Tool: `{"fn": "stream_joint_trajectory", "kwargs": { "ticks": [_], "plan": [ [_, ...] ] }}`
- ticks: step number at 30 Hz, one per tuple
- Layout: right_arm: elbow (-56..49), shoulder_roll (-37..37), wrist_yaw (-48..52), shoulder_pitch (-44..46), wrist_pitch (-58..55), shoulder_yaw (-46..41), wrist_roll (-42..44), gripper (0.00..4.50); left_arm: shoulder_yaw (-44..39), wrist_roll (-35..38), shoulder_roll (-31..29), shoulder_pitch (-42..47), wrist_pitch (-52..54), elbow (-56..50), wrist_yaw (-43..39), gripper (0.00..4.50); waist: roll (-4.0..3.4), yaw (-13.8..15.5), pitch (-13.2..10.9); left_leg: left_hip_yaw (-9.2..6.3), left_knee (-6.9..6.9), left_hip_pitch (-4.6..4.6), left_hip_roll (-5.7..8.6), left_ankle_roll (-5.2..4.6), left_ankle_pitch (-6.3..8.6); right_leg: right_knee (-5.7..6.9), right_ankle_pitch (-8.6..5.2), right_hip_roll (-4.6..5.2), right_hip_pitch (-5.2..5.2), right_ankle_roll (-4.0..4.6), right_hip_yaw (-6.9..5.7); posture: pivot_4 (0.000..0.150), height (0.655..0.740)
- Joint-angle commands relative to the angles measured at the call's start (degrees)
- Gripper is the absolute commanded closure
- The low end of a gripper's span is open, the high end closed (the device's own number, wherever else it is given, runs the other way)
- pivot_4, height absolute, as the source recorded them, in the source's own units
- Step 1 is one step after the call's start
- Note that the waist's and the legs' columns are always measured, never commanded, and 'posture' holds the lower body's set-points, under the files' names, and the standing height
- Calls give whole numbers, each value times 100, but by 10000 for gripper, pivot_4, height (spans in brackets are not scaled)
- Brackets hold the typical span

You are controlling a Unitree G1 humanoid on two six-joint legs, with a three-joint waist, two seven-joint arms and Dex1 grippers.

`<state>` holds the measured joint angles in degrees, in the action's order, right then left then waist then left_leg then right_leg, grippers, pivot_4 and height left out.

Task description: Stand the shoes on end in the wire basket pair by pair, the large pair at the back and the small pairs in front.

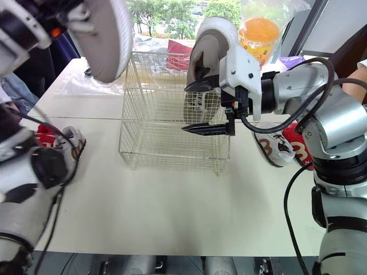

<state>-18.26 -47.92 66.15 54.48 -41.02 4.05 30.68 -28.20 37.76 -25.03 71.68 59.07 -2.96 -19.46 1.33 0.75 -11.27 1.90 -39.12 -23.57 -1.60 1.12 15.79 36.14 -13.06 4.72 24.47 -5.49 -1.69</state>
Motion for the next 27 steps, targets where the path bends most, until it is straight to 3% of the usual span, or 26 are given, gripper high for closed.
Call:
{"fn": "stream_joint_trajectory", "kwargs": {
  "ticks": [1,3,9,16,21,23,24,27],
  "plan": [
    [-211,-19,-211,18,-99,-199,76,0,748,-735,589,-337,-1793,-375,204,38676,-3,-3,1,3,1,5,0,0,0,2,0,0,0,0,3,1500,7400],
    [-349,-38,-331,-55,-214,-254,140,0,1465,-1638,816,-723,-3201,-319,249,38676,-5,-24,2,5,5,11,-2,0,0,4,1,-5,0,1,4,1500,7400],
    [-793,-150,-718,-317,-571,-456,325,0,2351,-3227,1388,-1821,-5638,93,1111,38676,-12,-45,4,13,8,9,-9,-5,2,6,3,-11,10,5,9,1500,7400],
    [-1047,-201,-1030,-410,-856,-601,544,0,2674,-3512,1849,-2470,-6665,495,1259,38676,-11,15,4,11,-1,4,-7,-10,4,1,4,-7,3,6,6,1500,7400],
    [-1050,-279,-1089,-426,-871,-611,589,0,2766,-3364,2071,-2975,-6473,394,1188,38676,-12,-1,4,10,0,5,-7,-15,7,0,4,-8,3,5,4,1500,7400],
    [-1035,-302,-1096,-434,-851,-602,605,0,2791,-3324,2126,-3138,-6146,160,1195,28605,-12,-9,4,10,1,6,-9,-16,7,-1,4,-9,3,5,4,1500,7400],
    [-1024,-311,-1099,-439,-839,-599,612,0,2776,-3220,2130,-3206,-5858,22,1161,26583,-12,-4,4,10,2,7,-9,-16,8,0,4,-10,3,5,4,1500,7400],
    [-1013,-350,-1098,-478,-811,-599,606,0,2655,-2863,2019,-3428,-5147,-489,1001,9483,-12,-3,4,7,1,6,-9,-16,8,1,4,-10,3,5,2,1500,7400]
  ]
}}
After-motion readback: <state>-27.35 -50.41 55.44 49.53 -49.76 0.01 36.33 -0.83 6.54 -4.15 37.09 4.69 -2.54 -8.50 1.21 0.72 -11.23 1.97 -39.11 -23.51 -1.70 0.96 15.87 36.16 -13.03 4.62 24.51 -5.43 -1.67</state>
